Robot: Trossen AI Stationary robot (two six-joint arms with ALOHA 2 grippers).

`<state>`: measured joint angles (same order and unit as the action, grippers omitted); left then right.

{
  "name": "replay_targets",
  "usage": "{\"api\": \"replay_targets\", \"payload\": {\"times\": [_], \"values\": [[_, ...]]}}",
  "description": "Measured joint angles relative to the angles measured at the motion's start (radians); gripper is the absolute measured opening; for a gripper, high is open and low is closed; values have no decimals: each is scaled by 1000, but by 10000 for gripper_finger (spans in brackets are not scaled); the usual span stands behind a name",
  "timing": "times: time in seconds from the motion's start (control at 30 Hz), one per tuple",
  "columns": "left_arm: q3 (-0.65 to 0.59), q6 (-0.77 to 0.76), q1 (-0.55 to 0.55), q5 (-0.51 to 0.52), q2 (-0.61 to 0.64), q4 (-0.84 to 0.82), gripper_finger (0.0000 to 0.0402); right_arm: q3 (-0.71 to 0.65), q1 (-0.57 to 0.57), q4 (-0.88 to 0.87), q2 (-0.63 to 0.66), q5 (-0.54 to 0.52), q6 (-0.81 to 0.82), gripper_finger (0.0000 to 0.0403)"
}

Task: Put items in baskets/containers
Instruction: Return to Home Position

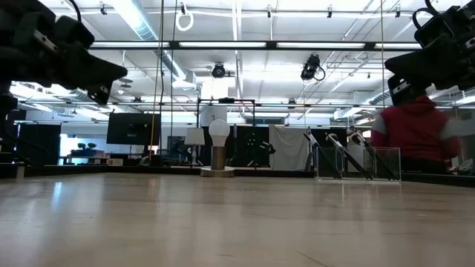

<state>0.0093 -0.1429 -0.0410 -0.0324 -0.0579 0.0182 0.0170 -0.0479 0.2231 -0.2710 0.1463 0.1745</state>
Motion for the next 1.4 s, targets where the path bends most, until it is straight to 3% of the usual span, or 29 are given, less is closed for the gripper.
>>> {"api": "replay_targets", "payload": {"times": [0.27, 0.63, 0.83, 0.93, 1.03, 1.17, 1.4], "values": [[-2, -157, 0, 21, -27, 19, 30, 0, -12, -14, 46, 1, 0, 4], [-2, -161, 0, 22, -27, 27, 34, 1, -40, -7, 272, 1, 0, 4], [-2, -161, 0, 24, -27, 28, 34, 2, -39, 73, 271, 1, -4, 4], [-2, -161, 0, 26, -27, 28, 34, 2, -39, -19, 271, -15, -52, 4], [-2, -161, 0, 28, -27, 28, 34, 0, -39, -132, 271, -108, -105, 4], [-2, -161, 0, 28, -27, 28, 34, 0, -39, -204, 271, -223, -59, 4], [-2, -161, 0, 28, -27, 29, 34, 1, -38, -206, 271, -187, -86, 4]]}}
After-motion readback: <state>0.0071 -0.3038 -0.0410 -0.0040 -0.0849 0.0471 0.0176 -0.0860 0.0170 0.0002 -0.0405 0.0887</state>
